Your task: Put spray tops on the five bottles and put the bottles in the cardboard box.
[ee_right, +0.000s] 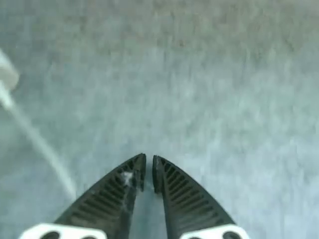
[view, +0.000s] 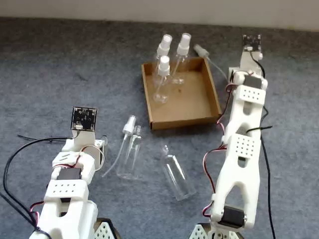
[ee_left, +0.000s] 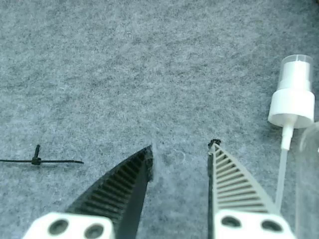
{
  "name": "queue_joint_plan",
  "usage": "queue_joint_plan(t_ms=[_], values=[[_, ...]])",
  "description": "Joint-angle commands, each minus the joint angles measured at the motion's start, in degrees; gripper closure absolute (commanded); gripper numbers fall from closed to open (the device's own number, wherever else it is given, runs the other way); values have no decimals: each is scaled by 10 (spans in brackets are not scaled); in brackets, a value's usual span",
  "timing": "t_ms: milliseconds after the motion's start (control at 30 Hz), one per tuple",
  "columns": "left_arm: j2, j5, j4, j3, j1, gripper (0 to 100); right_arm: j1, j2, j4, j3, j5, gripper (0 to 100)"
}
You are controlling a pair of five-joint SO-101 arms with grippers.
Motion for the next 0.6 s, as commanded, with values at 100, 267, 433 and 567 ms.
queue_joint_plan(t_ms=[100,267,433,567], values=[[-15,4,-11,-16,-23,822,-34,-178,349,-76,5,995],[-146,6,10,-2,-65,822,-15,-264,348,-73,-69,995],[-388,5,182,18,-65,822,4,-333,349,-56,-71,995],[-524,4,325,0,-65,822,11,-457,349,128,-71,995]])
